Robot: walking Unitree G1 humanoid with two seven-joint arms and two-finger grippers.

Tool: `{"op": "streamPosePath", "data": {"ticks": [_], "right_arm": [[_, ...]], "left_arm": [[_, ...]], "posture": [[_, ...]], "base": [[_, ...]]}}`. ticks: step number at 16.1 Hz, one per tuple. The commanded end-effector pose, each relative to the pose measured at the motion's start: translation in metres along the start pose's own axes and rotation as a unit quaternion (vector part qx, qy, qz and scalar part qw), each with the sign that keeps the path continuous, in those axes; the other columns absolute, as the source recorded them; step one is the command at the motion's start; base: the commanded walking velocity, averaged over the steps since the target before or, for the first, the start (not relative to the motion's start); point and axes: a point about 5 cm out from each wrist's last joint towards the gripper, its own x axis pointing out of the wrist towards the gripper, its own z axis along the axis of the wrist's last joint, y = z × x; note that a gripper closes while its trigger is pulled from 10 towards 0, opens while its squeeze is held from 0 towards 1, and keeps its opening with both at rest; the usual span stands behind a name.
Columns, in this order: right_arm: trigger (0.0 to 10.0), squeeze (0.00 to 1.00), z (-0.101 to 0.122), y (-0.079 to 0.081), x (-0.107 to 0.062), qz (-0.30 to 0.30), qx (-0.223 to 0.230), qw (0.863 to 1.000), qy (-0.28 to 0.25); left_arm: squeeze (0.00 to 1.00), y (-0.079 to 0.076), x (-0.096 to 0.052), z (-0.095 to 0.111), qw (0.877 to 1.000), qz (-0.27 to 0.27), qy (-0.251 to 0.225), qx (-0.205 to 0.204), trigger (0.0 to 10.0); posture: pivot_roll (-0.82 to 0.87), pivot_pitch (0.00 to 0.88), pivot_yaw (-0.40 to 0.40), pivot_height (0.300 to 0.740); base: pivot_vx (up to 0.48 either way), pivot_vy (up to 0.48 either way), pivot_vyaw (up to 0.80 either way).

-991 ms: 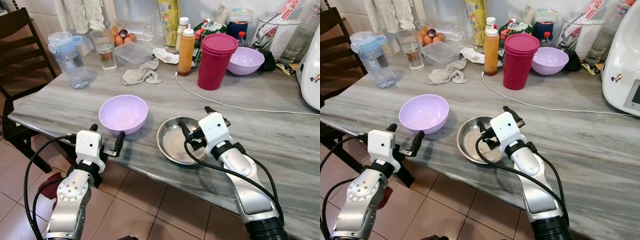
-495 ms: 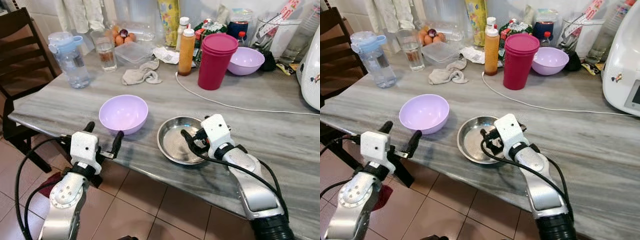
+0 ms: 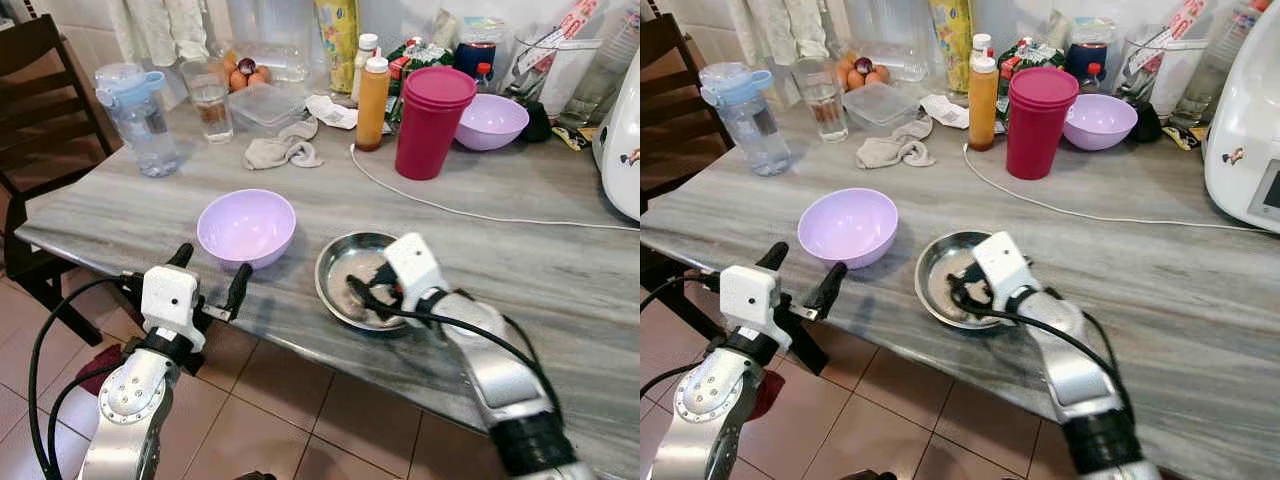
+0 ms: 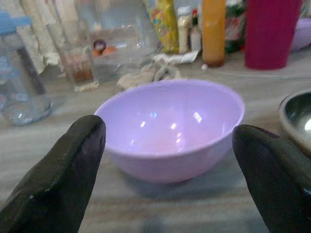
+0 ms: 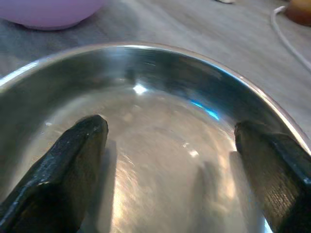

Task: Setting the table

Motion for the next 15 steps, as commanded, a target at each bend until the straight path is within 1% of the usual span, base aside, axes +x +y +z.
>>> {"op": "streamPosePath", "data": {"ticks": [1,3,7,9,13,15], "right_arm": [[10.0,0.0,0.001,0.003,0.004,0.012,0.002,1.0,0.005],[10.0,0.0,0.002,0.009,0.01,0.022,0.002,1.0,0.013],[10.0,0.0,0.004,0.02,0.02,0.043,0.032,0.998,0.014],[10.0,0.0,0.008,0.022,0.024,0.047,0.035,0.998,0.01],[10.0,0.0,0.015,0.028,0.032,0.057,0.042,0.997,0.003],[10.0,0.0,0.017,0.032,0.036,0.06,0.04,0.997,-0.001]], "left_arm": [[0.0,-0.003,0.0,0.006,1.0,-0.011,-0.007,-0.004,10.0],[0.0,-0.008,-0.002,0.009,0.999,-0.035,-0.009,-0.01,10.0],[0.0,-0.007,-0.004,0.008,0.999,-0.039,-0.001,-0.009,10.0],[0.0,-0.008,-0.003,0.009,0.999,-0.041,-0.001,-0.011,10.0],[0.0,-0.015,-0.006,0.009,0.995,-0.094,0.002,-0.037,10.0],[0.0,-0.017,-0.007,0.007,0.994,-0.105,0.008,-0.04,10.0]], "posture": [[-0.14,0.091,0.032,0.74],[-0.13,0.1,0.034,0.74],[-0.12,0.101,0.04,0.74],[-0.12,0.099,0.042,0.74],[-0.12,0.098,0.04,0.74],[-0.12,0.097,0.036,0.74]], "base": [[0.0,0.0,0.0],[0.0,0.0,0.0],[0.0,0.0,0.0],[0.0,0.0,0.0],[0.0,0.0,0.0],[0.0,0.0,0.0]]}}
